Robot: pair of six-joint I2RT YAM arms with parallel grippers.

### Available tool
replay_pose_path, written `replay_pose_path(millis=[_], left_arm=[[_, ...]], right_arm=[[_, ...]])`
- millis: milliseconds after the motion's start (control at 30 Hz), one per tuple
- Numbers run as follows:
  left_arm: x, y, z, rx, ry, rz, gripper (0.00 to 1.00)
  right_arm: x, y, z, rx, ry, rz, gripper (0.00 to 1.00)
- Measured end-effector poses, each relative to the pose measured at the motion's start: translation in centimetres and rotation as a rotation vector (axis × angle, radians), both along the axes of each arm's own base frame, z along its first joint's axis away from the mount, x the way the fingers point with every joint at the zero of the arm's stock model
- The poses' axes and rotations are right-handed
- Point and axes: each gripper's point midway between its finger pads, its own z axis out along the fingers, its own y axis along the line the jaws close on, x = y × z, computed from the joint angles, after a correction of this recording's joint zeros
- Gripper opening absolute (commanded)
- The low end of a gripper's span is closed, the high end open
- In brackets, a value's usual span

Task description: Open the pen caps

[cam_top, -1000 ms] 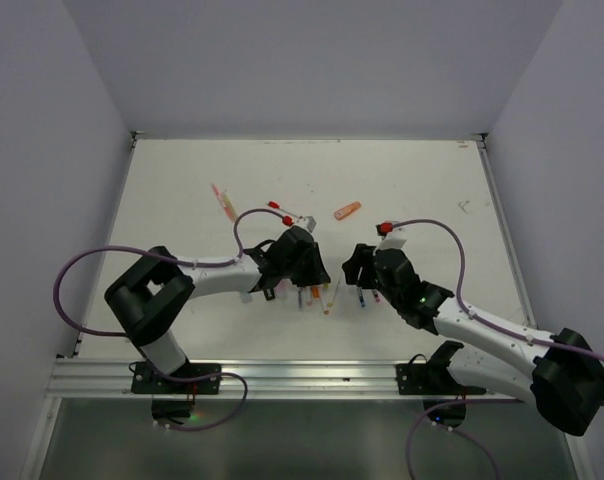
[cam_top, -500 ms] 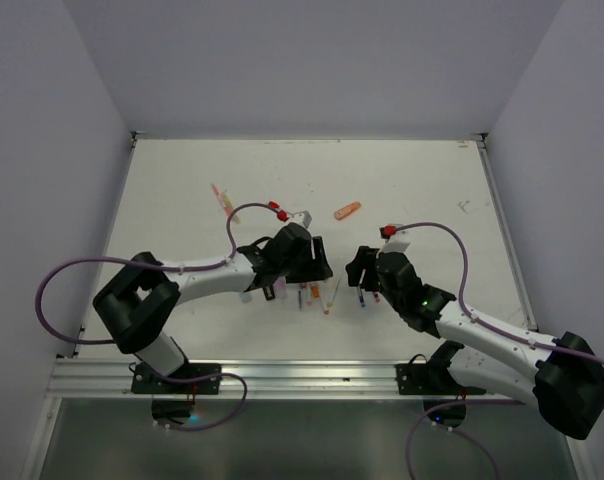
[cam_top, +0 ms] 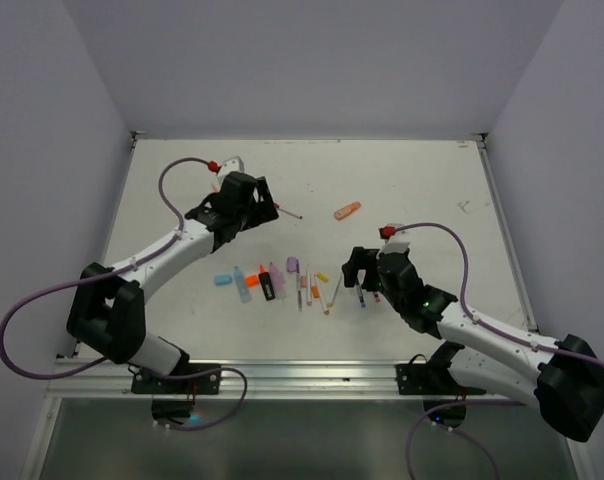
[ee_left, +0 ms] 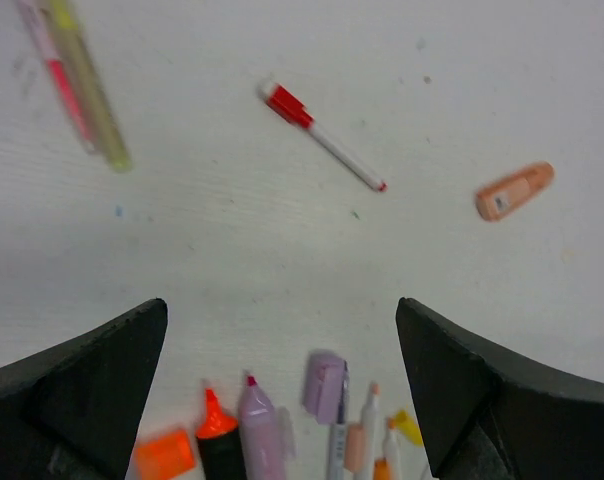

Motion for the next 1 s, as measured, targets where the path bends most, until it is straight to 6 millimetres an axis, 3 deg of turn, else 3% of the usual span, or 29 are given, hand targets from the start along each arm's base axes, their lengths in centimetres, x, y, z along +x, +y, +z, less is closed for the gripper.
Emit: replay_pose_path(millis=[200,300,500,600,667,1000], left_arm=[[6.5,7.7,0.7,0.104,-0.018,0.205,0.95],[9.3,10.8,-0.3,0.137,0.007,0.279,0.87],[13.6,15.1,-4.1,0.183,0.083,0.358,0.62],[14.8,16.3,-6.1,0.201,0.128,0.375,0.47],[15.6,16.8,-7.2,0.205,0.147,0.378,0.43],[16.9,17.3,-10.2,0.187,0.193,0.372,0.4]], right_arm=[[0.0,0.0,-0.2,-0.027,-0.004,0.023,0.96],[-0.1,0.0,-0.3,-0.042,-0.005,0.034,0.96],[-0.2,0.5,-0.5,-0.051,-0.003,0.075,0.95],[-0.3,0.8,-0.8,-0.057,0.002,0.095,0.95],[-0.3,0.9,-1.1,-0.065,0.008,0.1,0.95],[-0.6,1.4,-2.7,-0.092,0.054,0.142,0.95]])
